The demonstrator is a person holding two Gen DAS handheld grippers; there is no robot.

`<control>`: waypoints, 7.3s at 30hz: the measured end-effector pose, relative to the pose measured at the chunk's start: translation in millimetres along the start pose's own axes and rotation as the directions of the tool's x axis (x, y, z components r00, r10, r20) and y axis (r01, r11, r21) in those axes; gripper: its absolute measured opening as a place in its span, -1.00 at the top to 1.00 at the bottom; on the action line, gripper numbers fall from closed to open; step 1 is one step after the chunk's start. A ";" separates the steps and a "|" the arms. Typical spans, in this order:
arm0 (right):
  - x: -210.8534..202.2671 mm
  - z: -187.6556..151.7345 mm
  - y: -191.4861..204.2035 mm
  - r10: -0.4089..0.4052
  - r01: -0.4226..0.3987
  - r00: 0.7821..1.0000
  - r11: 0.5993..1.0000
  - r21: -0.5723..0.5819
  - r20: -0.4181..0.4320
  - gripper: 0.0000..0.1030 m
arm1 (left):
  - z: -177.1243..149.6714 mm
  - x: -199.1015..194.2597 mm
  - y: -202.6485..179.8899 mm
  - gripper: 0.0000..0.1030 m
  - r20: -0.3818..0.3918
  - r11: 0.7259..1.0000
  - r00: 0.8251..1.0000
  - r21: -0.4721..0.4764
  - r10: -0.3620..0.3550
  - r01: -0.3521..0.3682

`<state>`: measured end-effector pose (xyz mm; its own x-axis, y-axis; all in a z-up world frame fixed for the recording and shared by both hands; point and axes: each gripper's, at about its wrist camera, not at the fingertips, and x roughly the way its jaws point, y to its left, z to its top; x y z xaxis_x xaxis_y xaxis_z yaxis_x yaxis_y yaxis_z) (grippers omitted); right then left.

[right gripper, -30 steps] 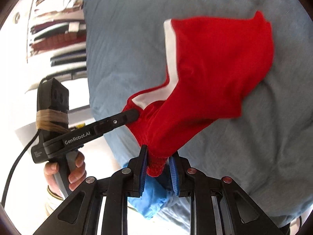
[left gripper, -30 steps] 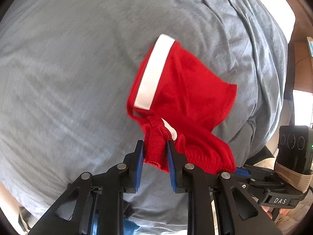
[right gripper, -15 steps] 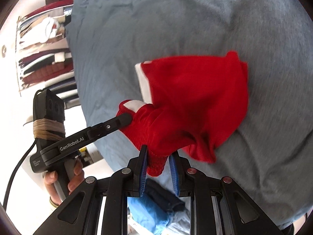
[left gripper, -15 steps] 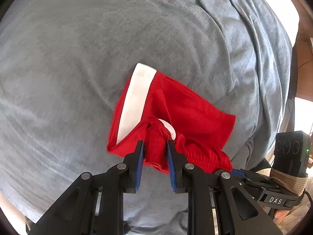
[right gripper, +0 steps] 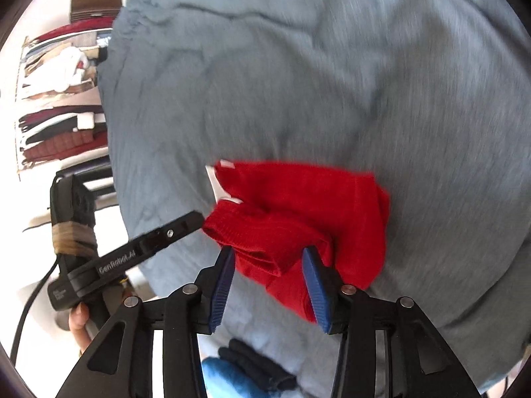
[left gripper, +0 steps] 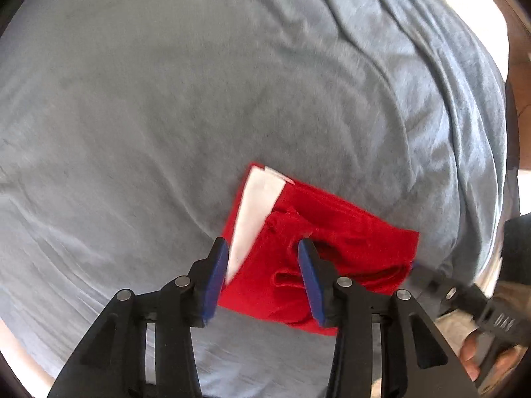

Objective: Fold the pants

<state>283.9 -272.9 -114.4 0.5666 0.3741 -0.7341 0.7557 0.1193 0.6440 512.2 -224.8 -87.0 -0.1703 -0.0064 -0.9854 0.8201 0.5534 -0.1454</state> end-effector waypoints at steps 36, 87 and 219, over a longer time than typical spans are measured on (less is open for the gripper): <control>4.9 -10.9 -3.1 -0.226 0.254 0.966 0.916 -0.311 0.125 0.10 | 20.8 64.1 1.5 0.28 0.026 0.935 0.967 0.262 -0.254 0.238; 34.1 -94.3 16.9 -0.353 0.320 0.935 0.840 -0.438 0.005 0.27 | -63.2 50.0 63.8 0.53 0.019 0.930 0.984 0.330 -0.179 0.163; 66.6 45.6 10.1 -0.227 -0.070 0.928 0.672 -0.738 -0.295 -0.14 | -176.5 88.7 -16.5 -0.19 0.475 0.636 0.870 -0.714 0.132 0.293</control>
<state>344.3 -288.7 -166.5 0.2580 0.5913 -0.7641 0.2254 0.7322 0.6427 387.1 -87.6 -156.3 0.2194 -0.3277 -0.9190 0.0818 0.9448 -0.3174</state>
